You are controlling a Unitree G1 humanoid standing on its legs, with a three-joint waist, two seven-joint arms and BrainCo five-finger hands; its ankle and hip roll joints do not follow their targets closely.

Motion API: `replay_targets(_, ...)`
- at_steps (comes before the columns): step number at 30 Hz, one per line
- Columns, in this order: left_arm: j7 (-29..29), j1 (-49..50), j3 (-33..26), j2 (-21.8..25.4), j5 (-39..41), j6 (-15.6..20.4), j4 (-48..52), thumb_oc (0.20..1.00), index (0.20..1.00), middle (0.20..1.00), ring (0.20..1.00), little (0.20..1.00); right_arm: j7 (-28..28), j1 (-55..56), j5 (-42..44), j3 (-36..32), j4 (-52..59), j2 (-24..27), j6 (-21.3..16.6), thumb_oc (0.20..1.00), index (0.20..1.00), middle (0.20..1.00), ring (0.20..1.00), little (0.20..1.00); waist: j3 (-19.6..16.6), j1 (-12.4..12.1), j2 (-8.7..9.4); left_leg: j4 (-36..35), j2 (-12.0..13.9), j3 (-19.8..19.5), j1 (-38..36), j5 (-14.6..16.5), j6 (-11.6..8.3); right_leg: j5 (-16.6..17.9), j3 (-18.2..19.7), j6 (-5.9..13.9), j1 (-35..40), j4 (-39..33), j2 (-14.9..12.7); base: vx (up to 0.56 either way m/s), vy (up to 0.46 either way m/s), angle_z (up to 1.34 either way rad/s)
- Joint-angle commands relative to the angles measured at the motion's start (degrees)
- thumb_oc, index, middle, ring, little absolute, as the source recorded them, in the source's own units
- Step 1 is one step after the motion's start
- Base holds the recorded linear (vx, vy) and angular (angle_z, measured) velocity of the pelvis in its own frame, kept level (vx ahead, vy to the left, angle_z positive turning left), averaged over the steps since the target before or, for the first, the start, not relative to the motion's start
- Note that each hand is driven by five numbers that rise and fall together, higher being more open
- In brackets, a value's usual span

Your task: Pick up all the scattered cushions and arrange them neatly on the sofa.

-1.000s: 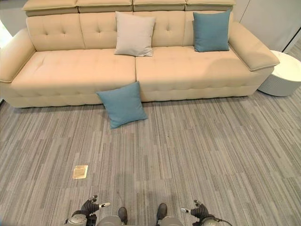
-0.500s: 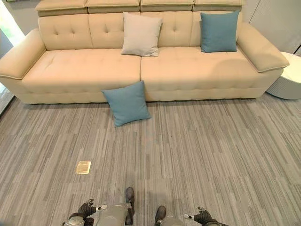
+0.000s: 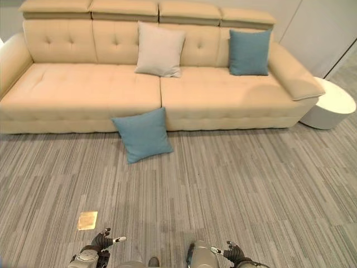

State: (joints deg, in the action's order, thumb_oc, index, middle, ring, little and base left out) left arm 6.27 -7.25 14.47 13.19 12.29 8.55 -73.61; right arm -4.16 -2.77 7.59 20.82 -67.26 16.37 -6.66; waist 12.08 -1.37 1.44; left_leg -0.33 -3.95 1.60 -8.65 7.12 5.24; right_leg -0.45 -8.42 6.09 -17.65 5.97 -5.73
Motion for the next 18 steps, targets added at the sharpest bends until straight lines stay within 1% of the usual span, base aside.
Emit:
replay_targets(1,-0.3,0.9,0.0,0.1,-0.9,1.7,0.7,1.000,1.000,1.000,1.000,1.000,-0.1,-2.2,-1.0,-0.2,-0.7,2.2,-0.4,1.000,1.000,1.000,1.000,1.000,1.1,-0.1,1.28,1.5,0.3,-3.6,-0.4,4.4,-2.26,2.2,-0.2,2.03,6.6,-2.8,-0.6,0.29,-0.133,0.79)
replay_targets(3,-0.2,1.8,-0.5,-0.3,-1.2,1.7,-0.3,1.000,1.000,1.000,1.000,1.000,0.0,-1.6,-0.9,0.0,-0.8,2.1,-0.5,1.000,1.000,1.000,1.000,1.000,0.3,-0.3,1.99,3.0,0.5,-4.2,-1.2,6.0,-2.97,3.1,-0.7,0.84,8.5,-3.1,-0.7,0.31,-0.191,0.58)
replay_targets(4,-0.3,2.2,-0.7,-0.5,-1.3,1.6,-0.8,1.000,1.000,1.000,1.000,1.000,0.1,-1.1,-0.7,-0.3,-1.0,2.2,-0.5,1.000,1.000,1.000,1.000,1.000,-0.6,-0.3,1.94,4.6,1.3,-4.8,-1.3,6.6,-4.13,2.8,-1.4,0.38,9.4,-3.2,-0.5,0.31,-0.215,0.62)
replay_targets(5,-0.5,2.6,-0.7,-0.6,-1.5,1.5,-0.9,1.000,1.000,1.000,1.000,1.000,0.3,-0.7,-0.4,-0.6,-1.1,2.1,-0.5,1.000,1.000,1.000,1.000,1.000,-0.9,-0.3,1.87,6.4,2.1,-4.3,-0.9,6.0,-5.19,2.2,-2.0,-0.04,10.5,-3.6,-0.3,0.22,-0.159,0.71)
replay_targets(6,-0.5,2.6,-0.7,-0.6,-1.5,1.5,-0.9,1.000,1.000,1.000,1.000,1.000,0.3,-0.7,-0.4,-0.6,-1.1,2.1,-0.5,1.000,1.000,1.000,1.000,1.000,-0.9,-0.3,1.84,6.5,2.2,-4.3,-0.9,6.1,-5.21,2.2,-2.1,-0.06,10.6,-3.6,-0.2,0.16,-0.203,0.65)
replay_targets(7,-0.6,2.5,-0.3,-0.8,-1.8,1.5,-0.7,1.000,1.000,1.000,1.000,1.000,0.2,-0.4,0.4,-1.0,-1.2,2.1,-1.0,1.000,1.000,1.000,1.000,1.000,0.0,-0.1,2.20,19.2,4.5,-1.2,4.8,1.5,-8.00,1.1,-3.1,-1.75,14.2,-5.0,0.2,0.11,-0.217,0.65)
replay_targets(8,-0.7,2.3,-0.1,-0.8,-1.7,1.5,-0.3,1.000,1.000,1.000,1.000,1.000,-0.1,-0.4,0.8,-1.0,-1.1,2.1,-1.1,1.000,1.000,1.000,1.000,1.000,0.5,-0.1,2.86,25.2,5.4,0.0,8.3,-0.9,-8.18,0.6,-3.8,-2.69,15.3,-5.5,-0.1,0.14,-0.321,0.50)
replay_targets(9,-0.7,2.0,0.0,-0.9,-1.3,1.4,0.1,1.000,1.000,1.000,1.000,1.000,-0.3,-0.6,1.5,-1.2,-1.2,2.2,-1.2,1.000,1.000,1.000,1.000,1.000,1.7,-0.6,3.17,31.2,6.7,1.7,11.2,-2.0,-8.18,-0.2,-4.4,-3.84,17.2,-6.3,0.6,0.08,-0.260,0.41)
replay_targets(10,-0.6,1.7,0.0,-0.6,-0.9,1.4,0.5,1.000,1.000,1.000,1.000,1.000,-0.3,-0.5,2.1,-1.3,-1.3,2.2,-1.0,1.000,1.000,1.000,1.000,1.000,2.1,-0.9,4.04,34.1,7.4,3.5,13.7,-2.5,-7.89,-1.1,-5.1,-4.61,18.4,-6.8,0.4,0.16,-0.261,0.36)
replay_targets(11,-0.6,1.4,0.1,-0.6,-0.1,1.4,1.0,1.000,1.000,1.000,1.000,1.000,-0.6,-0.2,2.7,-1.6,-1.6,2.2,-0.8,1.000,1.000,1.000,1.000,1.000,2.4,-1.5,4.22,33.5,8.3,5.8,17.7,-2.1,-7.37,-2.4,-6.1,-5.05,20.6,-7.6,0.6,0.14,-0.155,0.22)
replay_targets(12,-0.6,1.4,0.1,-0.6,-0.1,1.4,1.0,1.000,1.000,1.000,1.000,1.000,-0.6,-0.2,2.7,-1.6,-1.6,2.2,-0.8,1.000,1.000,1.000,1.000,1.000,2.5,-1.4,4.14,33.7,8.4,5.7,17.7,-1.9,-7.37,-2.4,-6.1,-5.04,20.6,-7.7,0.7,0.17,-0.085,0.23)
replay_targets(13,-0.6,1.4,0.3,-0.6,-0.3,1.4,0.9,1.000,1.000,1.000,1.000,1.000,-0.6,-0.1,2.9,-1.8,-1.5,2.3,-1.0,1.000,1.000,1.000,1.000,1.000,2.5,-1.7,4.26,31.5,8.1,6.2,18.9,-1.4,-7.28,-2.9,-6.3,-5.04,21.5,-8.1,0.9,0.17,-0.032,0.21)
replay_targets(14,-0.6,1.3,0.4,-0.6,-0.5,1.4,0.9,1.000,1.000,1.000,1.000,1.000,-0.7,0.0,3.0,-1.9,-1.4,2.4,-1.2,1.000,1.000,1.000,1.000,1.000,2.6,-1.9,4.11,26.8,7.7,6.8,19.4,-0.8,-6.95,-3.5,-6.5,-4.73,22.7,-8.8,1.5,0.25,-0.023,0.22)
replay_targets(15,-0.6,1.5,0.5,-0.6,-0.6,1.3,1.0,1.000,1.000,1.000,1.000,1.000,-0.8,0.1,3.0,-1.9,-1.4,2.4,-1.2,1.000,1.000,1.000,1.000,1.000,2.5,-2.0,3.94,22.5,7.3,7.3,19.5,-0.9,-6.79,-4.1,-6.7,-4.53,23.2,-8.9,1.8,0.27,0.011,0.15)
replay_targets(16,-0.6,1.6,0.5,-0.6,-0.7,1.3,1.1,1.000,1.000,1.000,1.000,1.000,-0.9,0.2,2.8,-2.0,-1.4,2.5,-1.2,1.000,1.000,1.000,1.000,1.000,2.2,-2.2,3.56,16.7,6.8,7.3,19.6,-2.5,-6.81,-4.7,-6.8,-4.28,24.0,-9.2,2.5,0.28,0.039,0.08)
replay_targets(17,-0.6,1.7,0.5,-0.5,-0.8,1.3,1.2,1.000,1.000,1.000,1.000,1.000,-0.9,0.3,2.8,-2.0,-1.4,2.5,-1.2,1.000,1.000,1.000,1.000,1.000,1.8,-2.4,3.00,11.2,6.4,7.4,20.2,-5.7,-7.22,-5.4,-6.8,-4.13,24.9,-9.7,3.3,0.28,0.047,0.07)
replay_targets(18,-0.6,1.6,0.4,-0.4,-0.8,1.3,1.4,1.000,1.000,1.000,1.000,1.000,-0.9,0.2,3.1,-2.1,-1.3,2.5,-1.3,1.000,1.000,1.000,1.000,1.000,1.6,-2.6,2.61,8.7,6.5,7.6,20.8,-6.8,-7.64,-6.2,-6.7,-4.13,25.7,-9.9,3.9,0.29,0.050,0.12)
